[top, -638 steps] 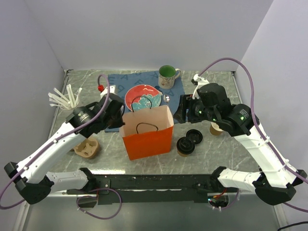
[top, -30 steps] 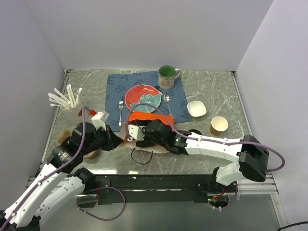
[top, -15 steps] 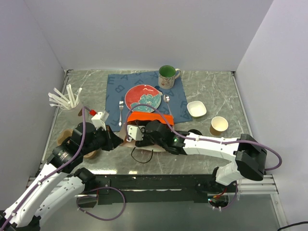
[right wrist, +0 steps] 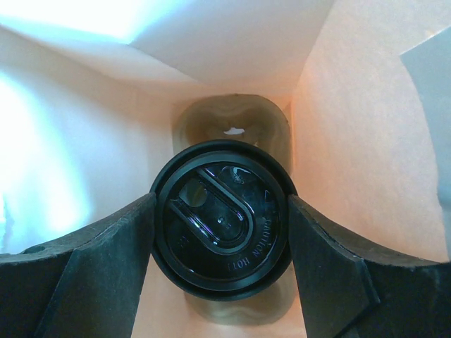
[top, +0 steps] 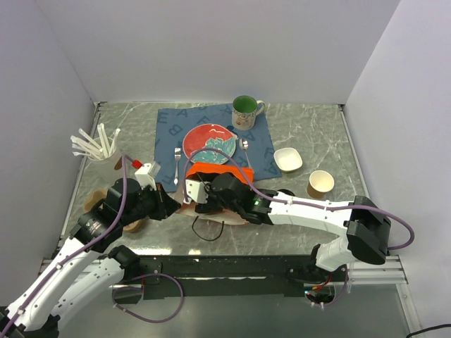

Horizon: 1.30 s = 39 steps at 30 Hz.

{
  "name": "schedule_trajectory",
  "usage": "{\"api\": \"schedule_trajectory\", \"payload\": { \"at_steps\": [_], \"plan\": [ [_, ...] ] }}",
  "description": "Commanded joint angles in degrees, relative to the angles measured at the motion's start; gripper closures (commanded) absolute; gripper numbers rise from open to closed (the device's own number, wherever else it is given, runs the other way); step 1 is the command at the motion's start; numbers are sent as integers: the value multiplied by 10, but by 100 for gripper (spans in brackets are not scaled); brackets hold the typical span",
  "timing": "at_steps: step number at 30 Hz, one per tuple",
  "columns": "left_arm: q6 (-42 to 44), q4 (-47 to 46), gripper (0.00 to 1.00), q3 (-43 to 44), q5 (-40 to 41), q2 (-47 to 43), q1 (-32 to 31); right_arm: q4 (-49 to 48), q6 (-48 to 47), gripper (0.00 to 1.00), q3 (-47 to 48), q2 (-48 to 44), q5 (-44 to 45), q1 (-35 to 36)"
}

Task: Pack the takeout coffee

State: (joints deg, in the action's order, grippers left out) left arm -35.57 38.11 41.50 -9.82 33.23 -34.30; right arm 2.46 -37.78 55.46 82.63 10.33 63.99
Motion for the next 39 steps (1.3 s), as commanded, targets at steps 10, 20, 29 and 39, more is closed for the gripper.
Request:
{"api": "schedule_trajectory", "payload": {
  "at_steps": [10,20,29,39],
  "plan": [
    [5,-10,99,15,-1,7,-1,-67,46,64,28,22,-29,-5],
    [-3,-2,99,14,4,3,-1,-113,50,64,19,33,-17,-21],
    [-13,-3,99,16,9,6,0,-113,68,64,8,41,-37,-39],
    [-23,-1,99,13,14,5,-1,-92,98,64,11,60,-30,-49]
  ]
}}
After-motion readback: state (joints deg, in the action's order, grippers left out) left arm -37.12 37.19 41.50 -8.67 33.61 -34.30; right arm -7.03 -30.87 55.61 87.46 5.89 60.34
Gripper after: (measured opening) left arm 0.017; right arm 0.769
